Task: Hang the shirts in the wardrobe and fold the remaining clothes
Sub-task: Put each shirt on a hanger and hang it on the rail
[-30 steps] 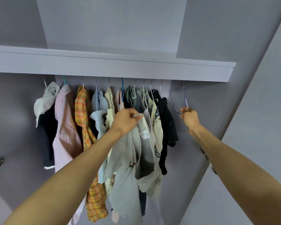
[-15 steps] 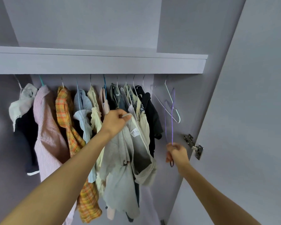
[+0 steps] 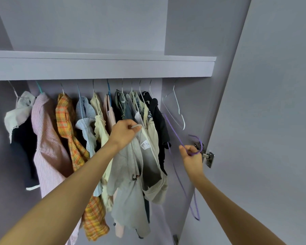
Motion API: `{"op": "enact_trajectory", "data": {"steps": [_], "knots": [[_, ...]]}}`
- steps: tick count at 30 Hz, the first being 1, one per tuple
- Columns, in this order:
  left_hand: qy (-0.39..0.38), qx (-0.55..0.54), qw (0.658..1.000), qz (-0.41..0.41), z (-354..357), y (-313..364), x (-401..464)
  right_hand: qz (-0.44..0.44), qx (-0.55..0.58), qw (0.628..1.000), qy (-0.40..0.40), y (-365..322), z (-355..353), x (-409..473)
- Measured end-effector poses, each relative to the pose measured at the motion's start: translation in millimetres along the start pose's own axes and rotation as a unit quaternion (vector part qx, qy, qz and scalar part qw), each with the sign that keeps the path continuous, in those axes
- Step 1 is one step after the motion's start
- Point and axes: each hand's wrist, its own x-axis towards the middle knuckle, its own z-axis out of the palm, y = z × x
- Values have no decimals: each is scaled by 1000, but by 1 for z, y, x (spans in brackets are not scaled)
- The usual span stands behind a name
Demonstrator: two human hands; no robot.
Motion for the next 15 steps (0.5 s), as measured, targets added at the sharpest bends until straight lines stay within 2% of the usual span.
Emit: {"op": "enact_trajectory", "data": {"steps": [4,7,11,15], "knots": [[0,11,1000,-11,-1,-1,0,-71,49,992,88,-6,1,-12],[-11,23,998,-51,-2,-4,1,-62,110,985,119,-21,-1,-18],[-36,8,993,-108,2,-7,-2,-13,197,975,97,-49,-5,-23],[-55,3,992,-116,8,-4,-7,15,330,944,8,-78,-6,-19]]}}
